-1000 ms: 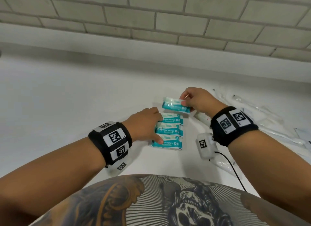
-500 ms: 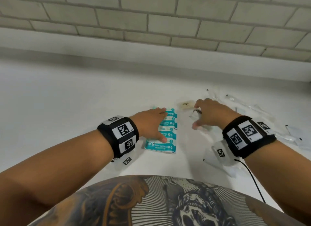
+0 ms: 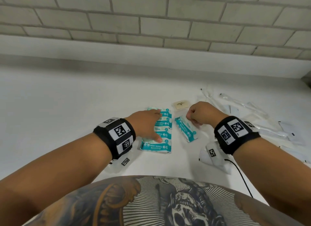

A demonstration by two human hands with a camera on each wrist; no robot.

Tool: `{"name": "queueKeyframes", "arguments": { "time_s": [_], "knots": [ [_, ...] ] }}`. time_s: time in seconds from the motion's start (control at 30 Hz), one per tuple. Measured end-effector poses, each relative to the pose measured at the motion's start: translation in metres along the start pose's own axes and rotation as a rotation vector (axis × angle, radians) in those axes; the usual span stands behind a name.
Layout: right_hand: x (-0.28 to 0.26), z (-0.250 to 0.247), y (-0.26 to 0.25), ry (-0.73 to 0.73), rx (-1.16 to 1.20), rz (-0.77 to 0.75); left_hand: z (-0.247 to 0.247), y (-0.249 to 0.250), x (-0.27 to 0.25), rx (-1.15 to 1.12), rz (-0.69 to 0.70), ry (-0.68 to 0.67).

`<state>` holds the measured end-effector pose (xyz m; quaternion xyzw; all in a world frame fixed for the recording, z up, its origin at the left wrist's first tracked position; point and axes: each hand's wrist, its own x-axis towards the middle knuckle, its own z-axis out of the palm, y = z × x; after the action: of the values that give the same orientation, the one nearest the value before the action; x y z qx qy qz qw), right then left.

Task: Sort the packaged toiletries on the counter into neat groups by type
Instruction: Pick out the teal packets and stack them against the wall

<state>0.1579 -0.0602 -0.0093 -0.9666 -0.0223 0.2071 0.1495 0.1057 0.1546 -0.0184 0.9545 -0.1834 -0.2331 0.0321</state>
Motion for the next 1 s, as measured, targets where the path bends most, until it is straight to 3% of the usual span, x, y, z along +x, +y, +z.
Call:
{"name": "queueKeyframes", "arguments": {
  "time_s": [0.07, 0.13, 0.23, 0.3, 0.37, 0.43, 0.53, 0.63, 0.73, 0.87, 1.0],
  "knots": [
    [-0.004, -0.001, -0.002, -0.017, 0.015, -0.006, 0.0, 0.0, 0.0, -0.002, 0.004, -0.001],
    [-0.012, 0.001, -0.007, -0.125, -0.013, -0.016, 0.0, 0.0, 0.0, -0.004, 0.009, 0.005],
    [-0.02, 0.01, -0.015, -0.249, -0.251, -0.051, 0.0, -0.001, 0.0, -0.006, 0.014, 0.02],
    [-0.015, 0.006, -0.018, -0.197, -0.283, -0.06, 0.0, -0.001, 0.0, -0.01, 0.019, 0.025],
    [-0.003, -0.007, -0.025, -0.087, -0.171, -0.089, 0.001, -0.001, -0.001, -0.019, 0.025, 0.027],
    [0.014, -0.02, -0.038, 0.066, -0.059, -0.179, 0.001, -0.002, -0.001, -0.021, 0.031, 0.035],
    [0.038, -0.021, -0.061, 0.224, -0.108, -0.346, 0.001, -0.001, -0.002, -0.017, 0.033, 0.035],
    [0.053, -0.005, -0.074, 0.117, -0.218, -0.406, 0.0, 0.0, -0.003, -0.009, 0.025, 0.034],
    [0.056, 0.002, -0.073, -0.024, -0.228, -0.408, -0.001, 0.001, -0.003, -0.004, 0.028, 0.031],
    [0.053, -0.001, -0.053, 0.092, -0.117, -0.317, 0.0, 0.0, -0.003, 0.001, 0.037, 0.026],
    [0.048, -0.005, -0.023, -0.009, -0.293, -0.206, 0.0, -0.001, -0.003, 0.012, 0.039, 0.019]
  ]
}}
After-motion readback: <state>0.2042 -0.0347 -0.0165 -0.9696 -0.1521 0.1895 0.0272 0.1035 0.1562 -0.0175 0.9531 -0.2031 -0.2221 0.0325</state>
